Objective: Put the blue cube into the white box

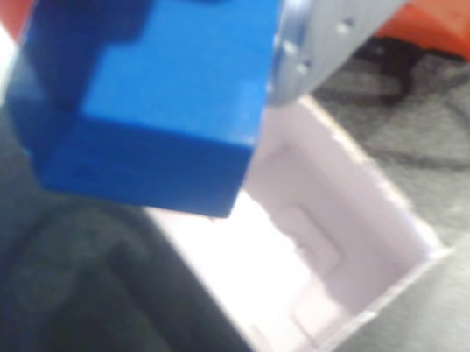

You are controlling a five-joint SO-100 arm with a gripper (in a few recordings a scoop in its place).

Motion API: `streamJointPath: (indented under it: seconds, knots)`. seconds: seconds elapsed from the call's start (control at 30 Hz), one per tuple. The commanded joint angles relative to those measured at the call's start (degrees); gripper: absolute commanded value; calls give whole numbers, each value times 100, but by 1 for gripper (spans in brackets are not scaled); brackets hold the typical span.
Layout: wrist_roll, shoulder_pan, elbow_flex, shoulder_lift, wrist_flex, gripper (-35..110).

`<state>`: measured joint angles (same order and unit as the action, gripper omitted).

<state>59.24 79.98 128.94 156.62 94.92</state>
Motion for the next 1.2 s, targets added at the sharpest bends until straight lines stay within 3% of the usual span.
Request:
streamJointPath:
  seconds: [0.0,0.37,0.8,1.17]
  knots:
    - [220,-229,-18,114,88,0]
    - [888,-1011,466,141,-290,0]
    - [914,-1090,1503,334,-976,1]
    - [923,-1143,1863,668,-1099,10]
